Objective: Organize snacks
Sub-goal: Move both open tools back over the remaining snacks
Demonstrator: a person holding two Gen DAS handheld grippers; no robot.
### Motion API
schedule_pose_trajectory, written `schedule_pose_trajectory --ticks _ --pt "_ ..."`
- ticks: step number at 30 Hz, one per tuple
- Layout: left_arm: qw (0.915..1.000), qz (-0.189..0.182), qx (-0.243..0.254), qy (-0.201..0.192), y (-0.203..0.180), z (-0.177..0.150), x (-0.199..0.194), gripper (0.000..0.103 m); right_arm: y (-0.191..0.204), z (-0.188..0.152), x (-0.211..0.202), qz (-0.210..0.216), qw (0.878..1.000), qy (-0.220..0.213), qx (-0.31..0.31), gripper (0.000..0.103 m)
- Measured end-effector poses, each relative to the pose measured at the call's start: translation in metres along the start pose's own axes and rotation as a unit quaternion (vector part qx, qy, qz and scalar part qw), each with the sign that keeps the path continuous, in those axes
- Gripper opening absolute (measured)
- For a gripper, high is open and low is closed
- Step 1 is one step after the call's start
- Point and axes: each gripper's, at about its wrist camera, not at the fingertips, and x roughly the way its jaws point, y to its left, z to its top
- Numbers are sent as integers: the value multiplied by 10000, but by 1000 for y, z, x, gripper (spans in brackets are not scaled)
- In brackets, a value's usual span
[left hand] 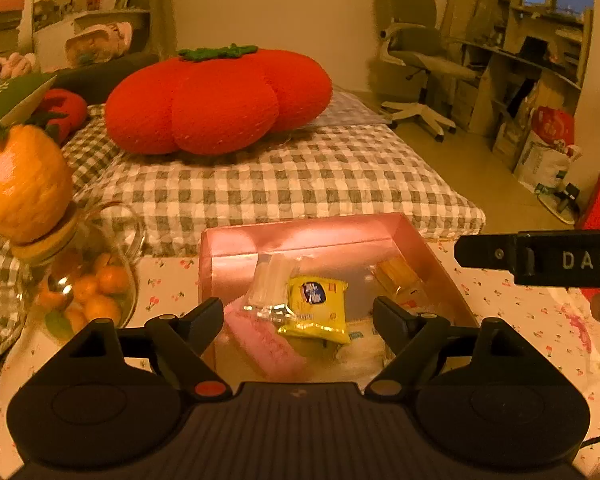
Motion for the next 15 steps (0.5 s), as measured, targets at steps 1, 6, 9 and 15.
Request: schedule_pose_trajectory --ticks 1,6,9,15 --pt "10000 -2 -20 16 0 -2 -2 81 1 -2 -3 11 10000 19 -17 74" --pt "9999 -7 -146 87 4 -12 -13 83 3 -13 -17 105 9998 162 43 74" --pt "9997 -4 -221 145 7 -19 -18 84 5 -21 -23 118 9996 261 54 74" --pt "9990 51 -350 259 14 -33 -28 86 8 -40 -32 164 9988 450 56 74"
